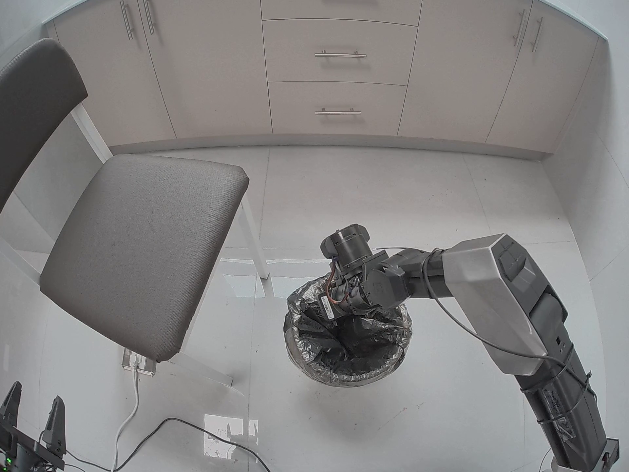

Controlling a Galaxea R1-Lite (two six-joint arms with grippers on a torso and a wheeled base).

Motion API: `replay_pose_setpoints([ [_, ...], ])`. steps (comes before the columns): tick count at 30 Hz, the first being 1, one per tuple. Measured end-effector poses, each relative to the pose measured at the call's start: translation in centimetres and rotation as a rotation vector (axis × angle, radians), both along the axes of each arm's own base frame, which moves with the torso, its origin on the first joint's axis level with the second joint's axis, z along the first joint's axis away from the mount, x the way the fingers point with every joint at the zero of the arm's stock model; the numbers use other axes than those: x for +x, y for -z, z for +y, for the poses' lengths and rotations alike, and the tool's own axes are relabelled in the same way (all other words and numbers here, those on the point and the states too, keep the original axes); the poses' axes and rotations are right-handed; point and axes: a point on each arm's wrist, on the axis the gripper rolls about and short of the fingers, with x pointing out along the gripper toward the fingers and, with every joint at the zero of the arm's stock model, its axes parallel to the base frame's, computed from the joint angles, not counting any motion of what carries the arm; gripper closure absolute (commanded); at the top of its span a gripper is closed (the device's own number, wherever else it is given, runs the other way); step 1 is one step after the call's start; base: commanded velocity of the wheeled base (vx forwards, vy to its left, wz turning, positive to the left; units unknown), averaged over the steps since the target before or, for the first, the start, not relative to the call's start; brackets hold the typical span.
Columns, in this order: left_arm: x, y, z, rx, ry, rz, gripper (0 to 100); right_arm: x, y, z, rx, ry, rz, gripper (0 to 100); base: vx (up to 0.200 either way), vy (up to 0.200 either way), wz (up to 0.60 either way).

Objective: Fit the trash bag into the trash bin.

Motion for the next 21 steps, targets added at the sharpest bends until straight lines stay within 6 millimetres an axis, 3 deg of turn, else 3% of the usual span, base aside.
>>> replay_pose_setpoints([
  [9, 0.0, 0.0, 0.0, -0.012, -0.007, -0.002, 0, 1.2, 3.2, -0.7, -0.039, -0.007, -0.023, 100, 0.0, 0.0, 0.0],
  [21, 0.0, -0.1, 0.0, -0.018, -0.009, -0.009, 0, 3.8, 7.9, -5.0, -0.079, 0.082, 0.016, 100, 0.0, 0.0, 0.0],
])
